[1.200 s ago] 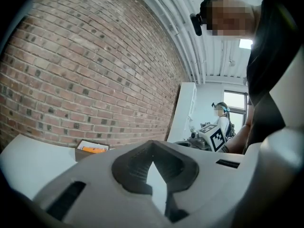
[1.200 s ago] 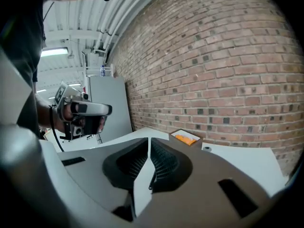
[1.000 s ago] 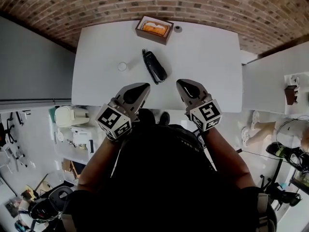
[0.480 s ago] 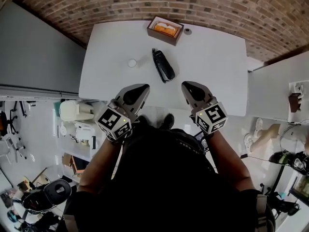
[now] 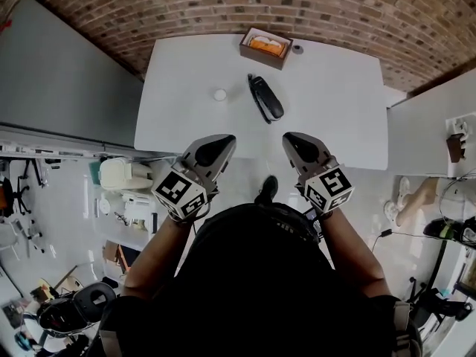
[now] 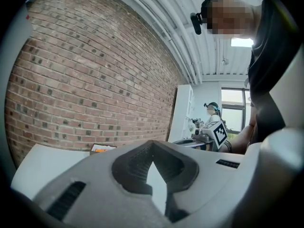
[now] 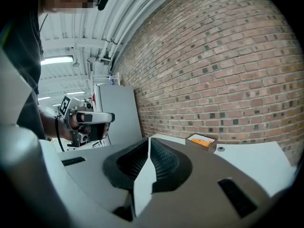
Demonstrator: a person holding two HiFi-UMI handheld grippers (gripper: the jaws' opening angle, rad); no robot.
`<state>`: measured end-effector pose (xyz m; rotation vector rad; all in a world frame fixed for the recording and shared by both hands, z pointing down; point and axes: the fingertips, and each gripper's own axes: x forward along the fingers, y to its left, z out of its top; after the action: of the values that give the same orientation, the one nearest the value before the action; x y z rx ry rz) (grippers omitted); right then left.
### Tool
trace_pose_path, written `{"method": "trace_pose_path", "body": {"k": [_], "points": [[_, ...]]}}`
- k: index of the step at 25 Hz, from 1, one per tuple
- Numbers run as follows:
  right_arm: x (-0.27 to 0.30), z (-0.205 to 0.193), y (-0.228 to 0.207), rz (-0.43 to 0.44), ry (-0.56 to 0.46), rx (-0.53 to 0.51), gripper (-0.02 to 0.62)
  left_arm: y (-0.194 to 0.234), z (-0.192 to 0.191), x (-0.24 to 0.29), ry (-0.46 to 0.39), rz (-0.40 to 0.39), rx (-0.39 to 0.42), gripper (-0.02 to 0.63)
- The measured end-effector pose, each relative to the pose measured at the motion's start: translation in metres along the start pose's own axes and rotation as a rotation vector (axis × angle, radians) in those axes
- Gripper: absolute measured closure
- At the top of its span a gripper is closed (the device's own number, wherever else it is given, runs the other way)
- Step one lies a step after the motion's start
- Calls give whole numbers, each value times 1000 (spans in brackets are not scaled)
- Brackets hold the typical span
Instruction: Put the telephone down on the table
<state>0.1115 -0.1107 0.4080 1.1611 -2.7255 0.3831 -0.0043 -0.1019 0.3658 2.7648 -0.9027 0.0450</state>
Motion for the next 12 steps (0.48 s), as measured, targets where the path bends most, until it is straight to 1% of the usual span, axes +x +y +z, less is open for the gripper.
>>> {"method": "trace_pose_path", "body": {"k": [4,8,12], "points": [[5,-3,43,-13,-13,2,572,-6,-10,-43,11,-17,-5,600],[4,-9,86,-22,-24,5,572,-23,-24,-83,14,-50,-6,600],[4,-19,133,-19,-30,14,572,-33,-39,-129,20,-64,-18,600]]}}
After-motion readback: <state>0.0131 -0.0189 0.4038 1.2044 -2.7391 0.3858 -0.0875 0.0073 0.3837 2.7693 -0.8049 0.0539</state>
